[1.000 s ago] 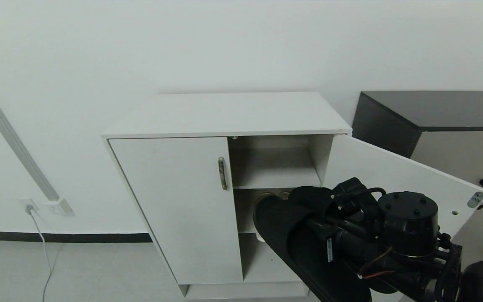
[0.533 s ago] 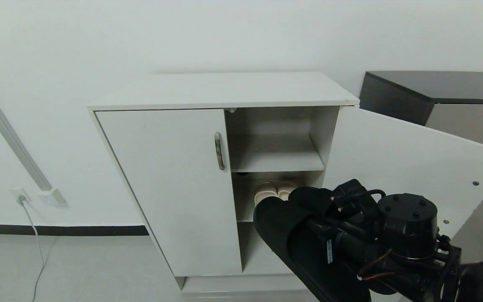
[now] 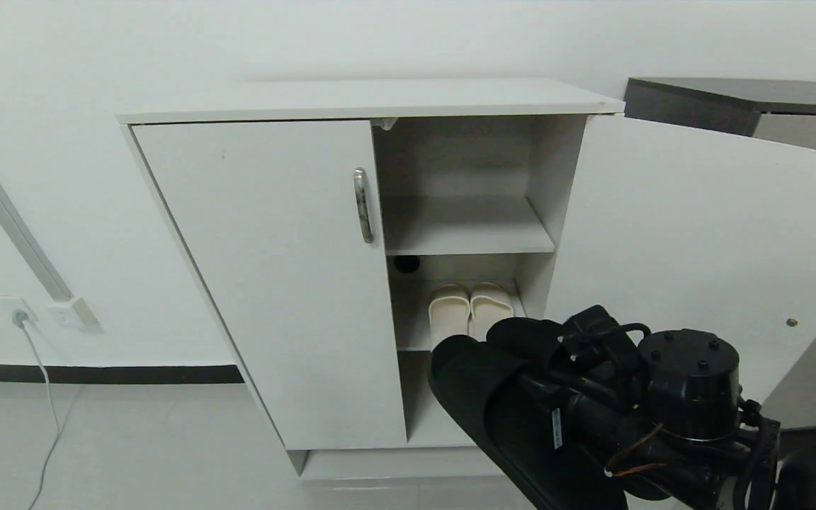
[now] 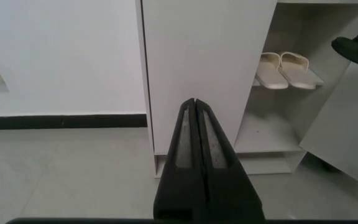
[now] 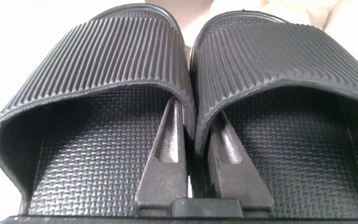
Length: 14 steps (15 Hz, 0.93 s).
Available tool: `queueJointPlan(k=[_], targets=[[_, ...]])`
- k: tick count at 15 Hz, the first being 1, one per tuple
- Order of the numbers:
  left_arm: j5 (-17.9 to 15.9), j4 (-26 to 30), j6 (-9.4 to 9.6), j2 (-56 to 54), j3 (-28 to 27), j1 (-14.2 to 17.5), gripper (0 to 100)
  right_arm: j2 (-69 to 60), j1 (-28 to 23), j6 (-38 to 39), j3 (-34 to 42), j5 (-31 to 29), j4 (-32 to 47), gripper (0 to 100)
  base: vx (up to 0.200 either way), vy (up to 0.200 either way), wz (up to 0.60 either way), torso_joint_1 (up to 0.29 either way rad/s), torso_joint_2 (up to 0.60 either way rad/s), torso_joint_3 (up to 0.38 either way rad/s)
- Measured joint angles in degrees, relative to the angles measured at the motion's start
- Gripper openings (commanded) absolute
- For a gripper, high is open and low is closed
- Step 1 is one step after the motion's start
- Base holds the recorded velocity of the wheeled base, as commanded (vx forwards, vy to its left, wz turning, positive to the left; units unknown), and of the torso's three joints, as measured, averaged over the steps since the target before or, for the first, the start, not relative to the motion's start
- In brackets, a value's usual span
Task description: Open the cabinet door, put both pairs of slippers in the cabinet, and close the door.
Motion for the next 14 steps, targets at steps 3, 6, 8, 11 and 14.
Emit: queueJointPlan(k=[3, 6, 8, 11, 14], targets=[[0.0, -0.1, 0.00, 0.0, 0.0, 0.0, 0, 0.4, 0.1, -0.9, 0.2, -0.1, -0.2, 0, 0.000, 0.000, 0.00, 0.000, 0.00, 0.000], [0.0, 0.0, 0.00, 0.0, 0.0, 0.0, 0, 2.5, 0.5, -1.4, 0.6, -0.1, -3.6, 0, 0.000, 0.000, 0.00, 0.002, 0.13, 0.110], [-0.1, 0.0, 0.09, 0.0, 0.0, 0.0, 0, 5.0, 0.9, -3.0, 0.7, -2.6, -9.4, 0, 0.000, 0.000, 0.00, 0.000, 0.00, 0.000], [-0.3, 0.0, 0.41, 0.0, 0.0, 0.0, 0, 12.2, 1.3, -4.9, -4.0, -13.1, -14.9, 0, 0.000, 0.000, 0.00, 0.000, 0.00, 0.000], [-0.4, 0.0, 0.44, 0.0, 0.0, 0.0, 0, 19.1, 1.4, -2.5, -13.9, -20.5, -11.9, 0, 0.000, 0.000, 0.00, 0.000, 0.00, 0.000]])
